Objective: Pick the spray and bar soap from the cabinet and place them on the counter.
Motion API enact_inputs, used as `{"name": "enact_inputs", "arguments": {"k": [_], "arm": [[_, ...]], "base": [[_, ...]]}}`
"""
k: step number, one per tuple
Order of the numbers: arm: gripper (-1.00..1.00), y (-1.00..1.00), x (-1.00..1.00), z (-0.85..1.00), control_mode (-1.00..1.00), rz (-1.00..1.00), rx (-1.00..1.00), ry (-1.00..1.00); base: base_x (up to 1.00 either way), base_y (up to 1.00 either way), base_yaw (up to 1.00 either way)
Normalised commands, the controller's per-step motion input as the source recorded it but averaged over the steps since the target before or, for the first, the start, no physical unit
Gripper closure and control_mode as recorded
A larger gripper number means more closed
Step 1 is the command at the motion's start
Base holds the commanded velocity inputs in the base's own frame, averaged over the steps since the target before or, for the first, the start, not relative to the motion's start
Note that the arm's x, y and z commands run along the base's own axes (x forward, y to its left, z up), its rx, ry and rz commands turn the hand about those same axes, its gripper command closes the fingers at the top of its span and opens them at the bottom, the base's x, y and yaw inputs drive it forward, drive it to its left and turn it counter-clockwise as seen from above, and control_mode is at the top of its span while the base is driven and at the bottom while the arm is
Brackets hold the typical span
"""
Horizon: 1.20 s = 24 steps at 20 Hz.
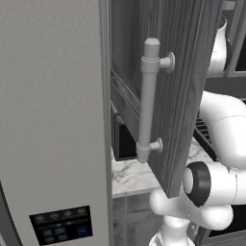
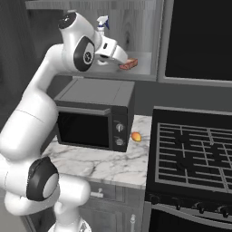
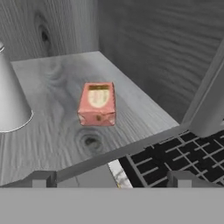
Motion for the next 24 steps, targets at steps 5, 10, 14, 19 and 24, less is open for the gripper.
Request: {"name": "enact_inputs", "arguments": {"k": [5,10,14,19,24], "arm": [[-1.00,-0.04,0.32,-0.07,-1.00,-0.04,0.00,0.02],[-1.00,0.00,0.34,0.00,-1.00,-0.04,0.00,0.03],[-1.00,-0.02,0.40,0.00,-1.00,-0.03,0.00,0.08],[-1.00,-0.17,0.25,0.00,-1.00,-0.01,0.01,0.09],[-1.00,-0.22,0.22,0.00,-1.00,0.00,0.03,0.09]], "base": [[0.00,0.00,0.00],[0.00,0.00,0.00],[0.00,0.00,0.00],[0.00,0.00,0.00],[0.00,0.00,0.00]]}}
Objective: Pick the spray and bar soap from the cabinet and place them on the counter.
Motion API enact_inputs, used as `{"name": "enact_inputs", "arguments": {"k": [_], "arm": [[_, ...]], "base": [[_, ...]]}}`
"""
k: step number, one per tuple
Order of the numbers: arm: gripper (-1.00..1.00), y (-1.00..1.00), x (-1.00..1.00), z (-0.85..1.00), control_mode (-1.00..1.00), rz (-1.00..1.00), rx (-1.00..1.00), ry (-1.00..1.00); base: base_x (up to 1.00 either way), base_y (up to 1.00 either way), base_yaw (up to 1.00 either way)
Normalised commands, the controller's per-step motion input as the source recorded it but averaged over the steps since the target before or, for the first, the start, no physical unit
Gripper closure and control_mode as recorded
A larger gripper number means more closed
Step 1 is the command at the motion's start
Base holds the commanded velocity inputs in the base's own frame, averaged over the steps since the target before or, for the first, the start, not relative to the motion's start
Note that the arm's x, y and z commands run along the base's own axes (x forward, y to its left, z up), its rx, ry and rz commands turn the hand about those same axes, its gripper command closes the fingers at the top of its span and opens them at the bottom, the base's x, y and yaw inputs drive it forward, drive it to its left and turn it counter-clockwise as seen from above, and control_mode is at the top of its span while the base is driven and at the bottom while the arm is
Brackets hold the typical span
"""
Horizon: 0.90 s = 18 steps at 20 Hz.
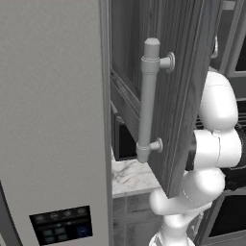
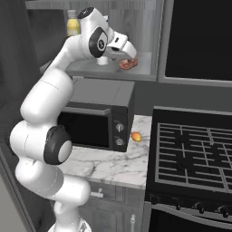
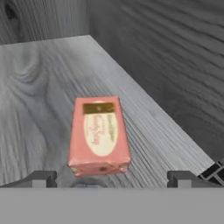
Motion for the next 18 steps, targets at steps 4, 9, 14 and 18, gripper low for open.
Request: {"name": "enact_inputs", "arguments": {"k": [4,9,14,18], "arm": [[-1.00,-0.16,0.24,0.00,-1.00,0.00,0.01,0.06],[-1.00,-0.05,0.26,-0.01,-1.00,0.00,0.00,0.01],[-1.00,-0.05,0.26,-0.02,-1.00,0.00,0.00,0.01],[-1.00,-0.04,0.14,-0.07,-1.00,0.00,0.01,0.02]], "base": [[0.00,0.00,0.00],[0.00,0.00,0.00],[0.00,0.00,0.00],[0.00,0.00,0.00]]}}
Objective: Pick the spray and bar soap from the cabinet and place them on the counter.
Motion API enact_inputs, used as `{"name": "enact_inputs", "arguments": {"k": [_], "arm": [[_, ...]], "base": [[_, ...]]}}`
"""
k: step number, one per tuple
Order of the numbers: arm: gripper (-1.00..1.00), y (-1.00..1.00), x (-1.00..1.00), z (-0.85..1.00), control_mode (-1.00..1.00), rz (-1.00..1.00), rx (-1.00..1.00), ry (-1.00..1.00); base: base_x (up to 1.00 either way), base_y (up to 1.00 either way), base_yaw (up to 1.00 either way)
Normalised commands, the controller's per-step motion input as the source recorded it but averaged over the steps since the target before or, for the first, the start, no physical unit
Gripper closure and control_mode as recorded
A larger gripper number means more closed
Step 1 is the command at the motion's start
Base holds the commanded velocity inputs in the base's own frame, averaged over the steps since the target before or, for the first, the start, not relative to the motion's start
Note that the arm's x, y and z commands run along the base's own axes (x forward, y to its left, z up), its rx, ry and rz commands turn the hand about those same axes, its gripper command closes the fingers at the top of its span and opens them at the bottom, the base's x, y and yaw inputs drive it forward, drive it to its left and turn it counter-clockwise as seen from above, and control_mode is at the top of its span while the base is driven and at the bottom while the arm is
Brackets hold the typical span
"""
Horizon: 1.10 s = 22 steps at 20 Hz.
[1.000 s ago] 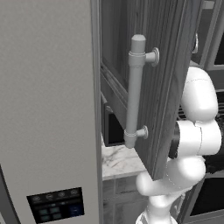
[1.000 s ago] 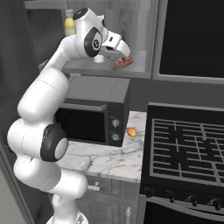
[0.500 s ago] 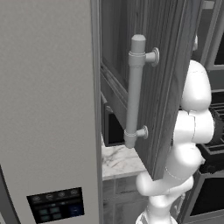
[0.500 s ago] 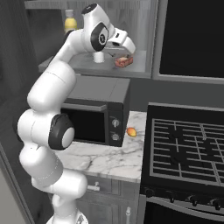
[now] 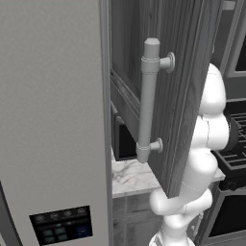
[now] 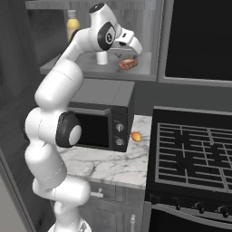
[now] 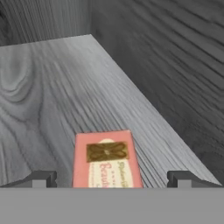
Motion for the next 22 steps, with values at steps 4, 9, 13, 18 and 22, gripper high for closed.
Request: {"name": "enact_inputs", "arguments": {"k": [4,9,13,18,22], "arm": [[-1.00,-0.05,0.07,-0.09,-1.00,-0.01,0.02,0.03],[-1.00,-0.01,0.01,-0.10,-1.00,-0.01,0.02,0.04],[-1.00,0.00,-0.01,-0.08,-1.00,-0.01,0.01,0.03],[-1.00,0.02,-0.02,-0.08,-1.00,-0.03,0.01,0.04],[-1.00,-0.01,0.00,-0.11,-1.00,-0.01,0.01,0.03]], "base": [[0.00,0.00,0.00],[0.00,0.00,0.00],[0.00,0.00,0.00],[0.00,0.00,0.00],[0.00,0.00,0.00]]}}
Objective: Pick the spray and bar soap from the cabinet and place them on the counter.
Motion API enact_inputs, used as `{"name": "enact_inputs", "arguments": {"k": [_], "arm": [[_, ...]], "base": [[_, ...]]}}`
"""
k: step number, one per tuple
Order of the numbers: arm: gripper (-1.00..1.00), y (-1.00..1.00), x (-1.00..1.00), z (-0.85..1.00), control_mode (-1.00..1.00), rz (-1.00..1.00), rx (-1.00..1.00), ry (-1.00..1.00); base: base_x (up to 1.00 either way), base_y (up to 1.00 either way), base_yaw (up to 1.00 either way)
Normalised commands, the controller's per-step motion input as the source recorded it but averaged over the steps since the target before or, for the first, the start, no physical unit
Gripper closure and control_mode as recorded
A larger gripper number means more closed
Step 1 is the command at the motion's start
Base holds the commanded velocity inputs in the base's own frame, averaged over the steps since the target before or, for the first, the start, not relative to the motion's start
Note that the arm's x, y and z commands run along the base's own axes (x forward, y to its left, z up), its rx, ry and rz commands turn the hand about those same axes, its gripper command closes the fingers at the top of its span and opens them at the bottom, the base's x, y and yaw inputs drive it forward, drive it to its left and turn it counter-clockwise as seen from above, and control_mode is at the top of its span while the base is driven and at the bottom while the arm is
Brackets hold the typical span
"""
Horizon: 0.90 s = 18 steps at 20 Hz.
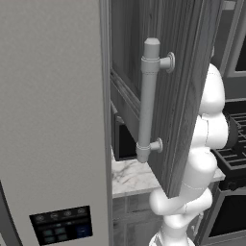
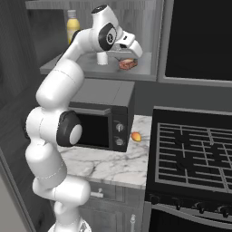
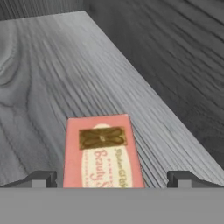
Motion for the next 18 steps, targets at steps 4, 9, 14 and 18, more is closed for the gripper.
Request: {"name": "enact_inputs", "arguments": {"k": [4,9,14,18], "arm": [[-1.00,-0.01,0.00,-0.12,-1.00,0.00,0.02,0.01],[-1.00,0.00,0.01,-0.13,-1.00,-0.01,0.02,0.00],[-1.00,-0.01,0.00,-0.07,-1.00,-0.01,0.01,0.00],[1.00,0.00,0.00,0.00,-1.00,0.00,0.00,0.00]], "base": [[0.00,0.00,0.00],[0.00,0.00,0.00],[0.00,0.00,0.00],[0.00,0.00,0.00]]}}
